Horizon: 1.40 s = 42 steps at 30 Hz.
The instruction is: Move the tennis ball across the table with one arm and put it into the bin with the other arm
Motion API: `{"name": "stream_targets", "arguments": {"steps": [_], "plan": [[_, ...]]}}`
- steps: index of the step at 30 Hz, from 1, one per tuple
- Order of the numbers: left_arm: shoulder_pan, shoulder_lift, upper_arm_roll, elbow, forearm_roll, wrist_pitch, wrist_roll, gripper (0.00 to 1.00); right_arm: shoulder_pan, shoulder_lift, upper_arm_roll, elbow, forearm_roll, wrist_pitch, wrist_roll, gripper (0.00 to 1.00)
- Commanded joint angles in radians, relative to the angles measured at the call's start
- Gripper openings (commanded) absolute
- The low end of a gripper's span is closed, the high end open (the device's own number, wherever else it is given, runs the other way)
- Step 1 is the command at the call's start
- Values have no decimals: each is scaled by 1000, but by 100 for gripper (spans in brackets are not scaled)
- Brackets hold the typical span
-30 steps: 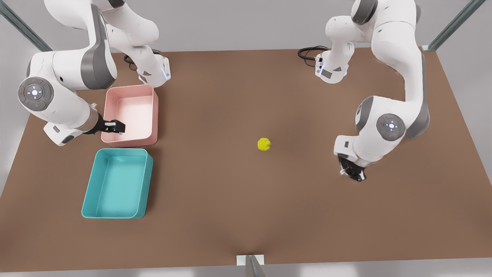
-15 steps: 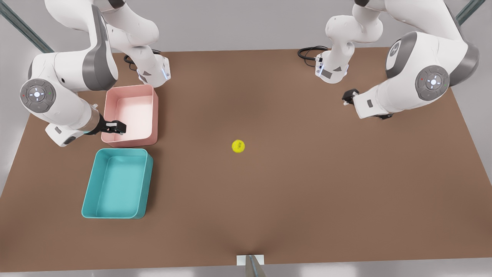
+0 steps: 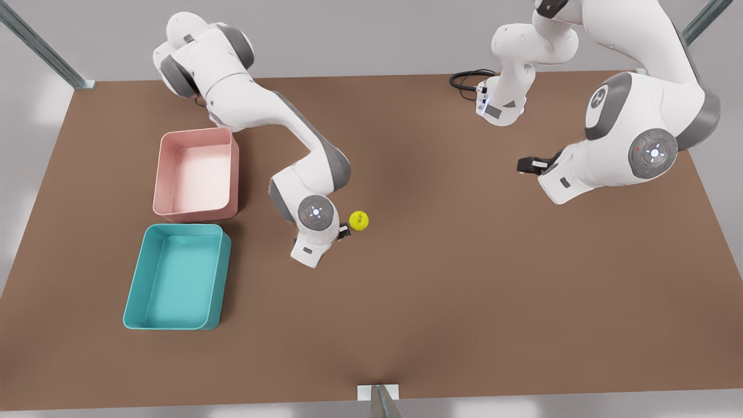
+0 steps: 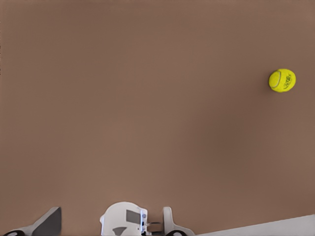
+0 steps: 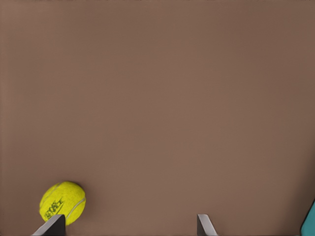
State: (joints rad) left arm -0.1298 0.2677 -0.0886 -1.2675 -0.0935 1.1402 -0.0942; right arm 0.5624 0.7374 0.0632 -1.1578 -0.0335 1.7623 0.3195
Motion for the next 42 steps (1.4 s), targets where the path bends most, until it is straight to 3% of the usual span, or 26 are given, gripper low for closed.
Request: {"name": "stream_targets", "arguments": {"steps": [1, 4, 18, 42], "plan": [[-8, -2, -8, -1, -11, 36, -220, 100, 25, 20, 0, -3, -2, 233, 490, 100], [2, 1, -37, 0, -11, 85, -219, 100, 79, 25, -5, -80, -17, 341, 559, 100], [19, 39, -34, 0, -18, 131, -217, 100, 143, -116, 1, -402, -54, 445, 561, 100], [26, 68, -36, -1, -22, 179, -217, 100, 212, -1, -2, -462, -81, 568, 601, 100]]}}
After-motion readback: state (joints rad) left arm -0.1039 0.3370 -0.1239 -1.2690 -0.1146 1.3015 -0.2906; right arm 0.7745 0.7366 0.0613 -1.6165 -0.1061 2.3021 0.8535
